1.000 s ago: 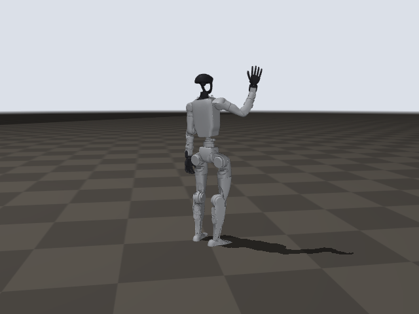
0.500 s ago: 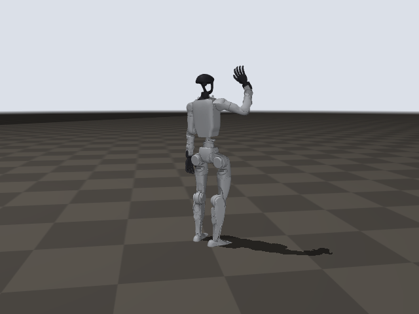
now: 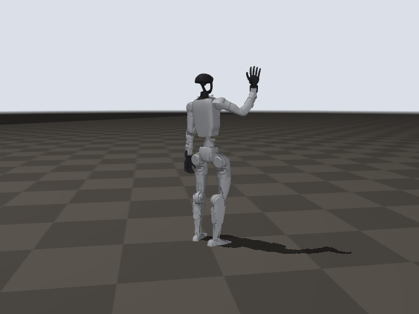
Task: Upper body actions
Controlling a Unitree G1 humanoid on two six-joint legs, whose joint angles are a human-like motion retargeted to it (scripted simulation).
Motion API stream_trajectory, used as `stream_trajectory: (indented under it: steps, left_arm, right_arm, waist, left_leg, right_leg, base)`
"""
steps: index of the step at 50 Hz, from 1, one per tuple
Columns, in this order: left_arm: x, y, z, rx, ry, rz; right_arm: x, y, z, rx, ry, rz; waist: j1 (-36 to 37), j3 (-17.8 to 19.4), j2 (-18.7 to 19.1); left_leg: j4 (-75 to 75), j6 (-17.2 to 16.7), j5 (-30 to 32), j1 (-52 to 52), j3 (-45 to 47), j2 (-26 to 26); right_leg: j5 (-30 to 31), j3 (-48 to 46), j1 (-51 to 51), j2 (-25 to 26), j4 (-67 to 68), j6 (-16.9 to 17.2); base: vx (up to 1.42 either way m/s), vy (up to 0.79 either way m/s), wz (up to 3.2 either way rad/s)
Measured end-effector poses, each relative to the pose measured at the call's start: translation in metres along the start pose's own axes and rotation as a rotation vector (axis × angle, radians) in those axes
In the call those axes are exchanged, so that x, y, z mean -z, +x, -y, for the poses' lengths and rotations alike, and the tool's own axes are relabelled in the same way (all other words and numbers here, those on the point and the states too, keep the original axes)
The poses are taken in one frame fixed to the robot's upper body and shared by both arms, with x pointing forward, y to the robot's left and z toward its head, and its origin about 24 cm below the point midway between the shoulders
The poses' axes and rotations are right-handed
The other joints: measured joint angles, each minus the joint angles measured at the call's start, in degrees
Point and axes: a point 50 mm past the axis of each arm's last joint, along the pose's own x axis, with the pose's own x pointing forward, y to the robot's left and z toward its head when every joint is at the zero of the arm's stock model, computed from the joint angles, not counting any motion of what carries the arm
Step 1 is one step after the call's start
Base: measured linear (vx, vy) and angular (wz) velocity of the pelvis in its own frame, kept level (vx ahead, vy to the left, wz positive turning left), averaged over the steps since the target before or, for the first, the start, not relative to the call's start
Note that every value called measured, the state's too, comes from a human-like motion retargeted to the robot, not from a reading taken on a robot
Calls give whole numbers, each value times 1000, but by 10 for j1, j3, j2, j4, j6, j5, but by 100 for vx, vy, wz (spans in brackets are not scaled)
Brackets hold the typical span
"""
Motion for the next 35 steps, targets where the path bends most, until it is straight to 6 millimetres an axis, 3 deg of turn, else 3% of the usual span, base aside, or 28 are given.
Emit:
stream_trajectory:
  steps: [5,10,15,21,35]
  left_arm:
    - [-3,0,0,0,8,8]
    - [-7,0,1,2,17,22]
    - [-12,0,2,1,35,34]
    - [-16,0,3,4,40,46]
    - [-1,1,4,11,2,4]
  right_arm:
    - [-49,15,-3,-16,-24,385]
    - [-94,17,-4,-6,2,722]
    - [-115,18,-1,44,-17,860]
    - [-99,22,1,50,-27,739]
    - [-1,2,-12,-34,85,16]
  waist:
    - [-2,-1,1]
    - [-3,0,2]
    - [0,2,3]
    - [2,3,4]
    - [-6,-3,5]
  left_leg:
    - [-1,0,0,-1,1,1]
    - [-1,0,1,-1,3,2]
    - [-2,0,3,-1,6,2]
    - [-2,1,5,-2,3,2]
    - [-1,-1,6,-2,2,2]
  right_leg:
    - [0,2,-2,1,0,0]
    - [0,4,-3,2,0,-1]
    - [1,6,-4,3,0,-1]
    - [0,5,-2,4,-1,-1]
    - [0,3,-2,3,-1,-1]
  base:
    - [0,0,0]
    - [0,0,0]
    - [0,0,0]
    - [0,0,0]
    - [0,0,0]
